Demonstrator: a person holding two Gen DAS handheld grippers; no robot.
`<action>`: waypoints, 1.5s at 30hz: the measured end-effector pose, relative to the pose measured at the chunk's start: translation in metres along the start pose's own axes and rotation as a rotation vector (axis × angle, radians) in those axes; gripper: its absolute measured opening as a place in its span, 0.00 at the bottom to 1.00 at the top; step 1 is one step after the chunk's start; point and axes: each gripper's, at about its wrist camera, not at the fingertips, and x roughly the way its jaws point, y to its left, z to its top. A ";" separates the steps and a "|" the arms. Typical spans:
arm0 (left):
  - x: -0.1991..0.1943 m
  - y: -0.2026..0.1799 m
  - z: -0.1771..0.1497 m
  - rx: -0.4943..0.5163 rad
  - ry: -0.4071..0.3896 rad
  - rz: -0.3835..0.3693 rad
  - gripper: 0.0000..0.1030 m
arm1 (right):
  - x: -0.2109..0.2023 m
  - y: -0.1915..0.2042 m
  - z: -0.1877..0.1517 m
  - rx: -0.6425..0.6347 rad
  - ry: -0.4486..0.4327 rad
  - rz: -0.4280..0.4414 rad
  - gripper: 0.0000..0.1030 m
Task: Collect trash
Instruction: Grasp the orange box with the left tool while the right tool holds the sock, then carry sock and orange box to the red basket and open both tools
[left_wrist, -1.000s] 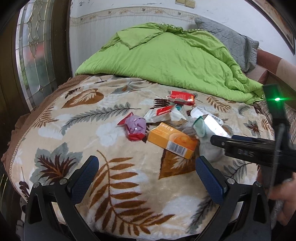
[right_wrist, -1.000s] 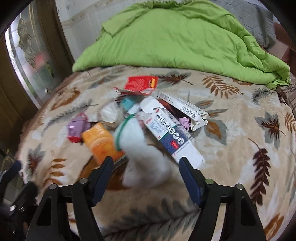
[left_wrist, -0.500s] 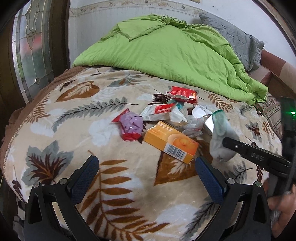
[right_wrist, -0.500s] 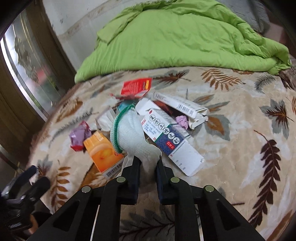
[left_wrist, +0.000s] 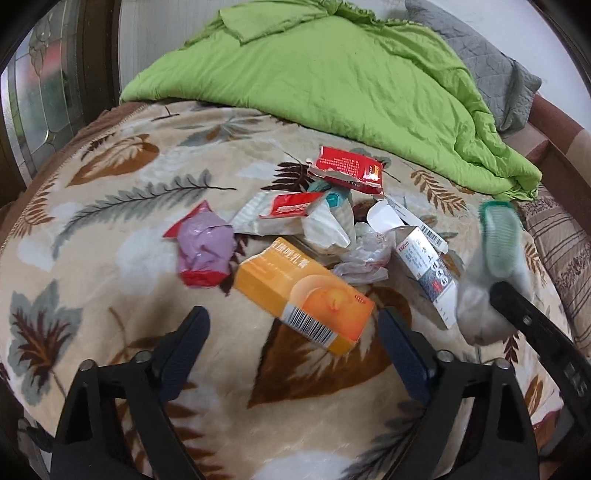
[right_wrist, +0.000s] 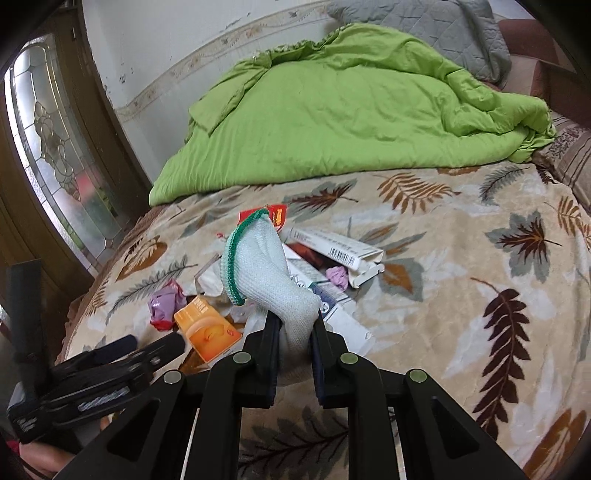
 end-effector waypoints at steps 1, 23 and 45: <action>0.005 -0.002 0.002 -0.001 0.012 -0.002 0.81 | -0.001 -0.001 0.001 0.002 -0.005 -0.002 0.15; 0.059 0.001 0.021 0.042 0.105 -0.102 0.56 | -0.002 -0.010 0.004 0.035 -0.014 0.004 0.15; 0.012 -0.011 -0.001 0.092 -0.006 -0.167 0.54 | -0.010 -0.011 0.003 0.053 -0.031 0.009 0.15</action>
